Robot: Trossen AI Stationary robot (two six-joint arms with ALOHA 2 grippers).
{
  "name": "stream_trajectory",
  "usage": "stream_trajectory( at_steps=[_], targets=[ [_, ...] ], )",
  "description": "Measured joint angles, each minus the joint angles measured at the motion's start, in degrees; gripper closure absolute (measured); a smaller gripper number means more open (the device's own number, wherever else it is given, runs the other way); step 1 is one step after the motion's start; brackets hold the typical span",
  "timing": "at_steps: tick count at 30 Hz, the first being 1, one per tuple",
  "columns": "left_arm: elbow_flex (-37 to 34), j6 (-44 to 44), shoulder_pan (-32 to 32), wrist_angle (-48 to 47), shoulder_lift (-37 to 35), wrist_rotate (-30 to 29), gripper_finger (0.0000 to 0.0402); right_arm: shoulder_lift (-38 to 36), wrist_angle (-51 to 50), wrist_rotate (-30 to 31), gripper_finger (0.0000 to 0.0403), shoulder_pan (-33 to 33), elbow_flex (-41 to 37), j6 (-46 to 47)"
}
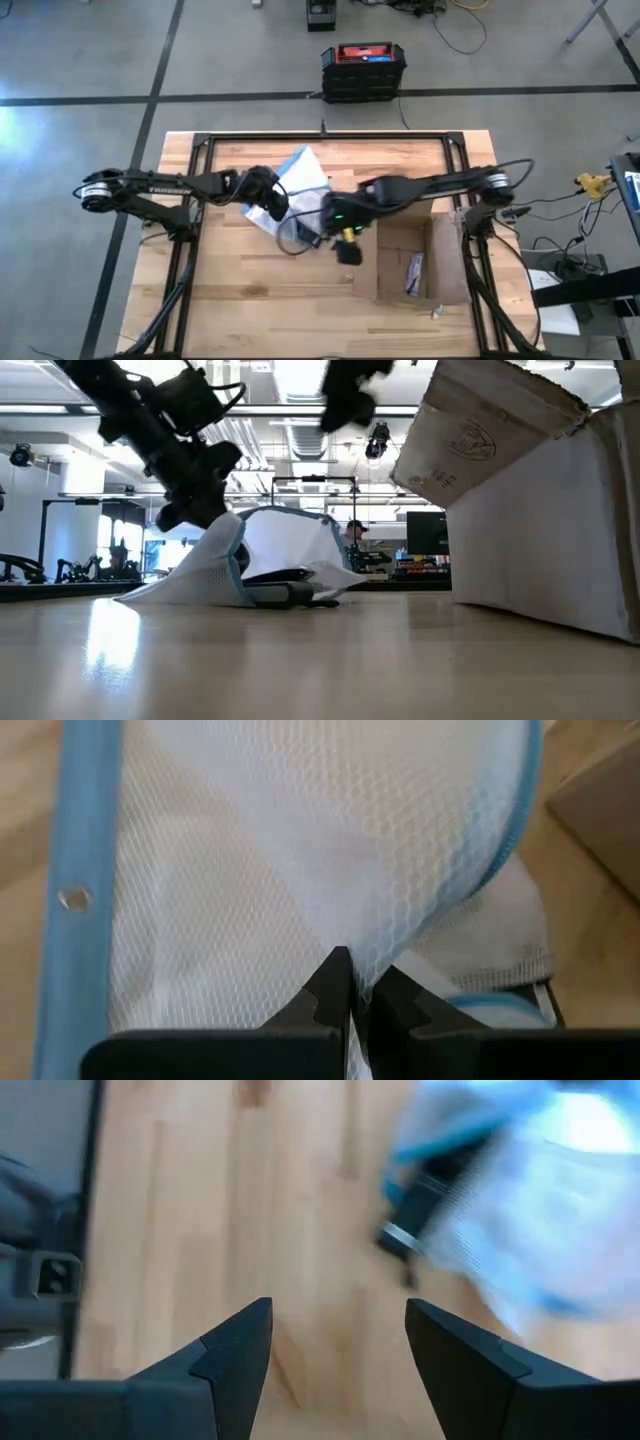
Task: Pack items into zip bag
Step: Put the blue wrapped candy into the blue transparent zip bag
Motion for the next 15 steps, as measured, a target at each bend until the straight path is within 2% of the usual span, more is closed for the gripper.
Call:
stream_trajectory(
  at_steps=[3,5,9,15],
  targets=[
    [-0.78,-1.51,-1.01,-0.13,-0.58,0.84,0.0401,-5.43,-9.64,7.87,0.0187,0.35,-2.95,0.21],
    [-0.82,-2.06,-1.49,-0.32,-1.08,1.09,0.0401,-8.71,-12.58,11.01,0.0185,0.33,-6.92,1.84],
    [-0.82,-3.55,-1.68,-0.49,-2.44,1.94,0.0401,-17.26,-12.08,13.35,0.0176,-0.09,-16.51,5.4],
    [-0.82,-4.0,-1.68,-0.95,-5.8,2.41,0.0401,-24.88,-11.27,16.15,0.0164,-0.1,-31.88,9.08]
  ],
)
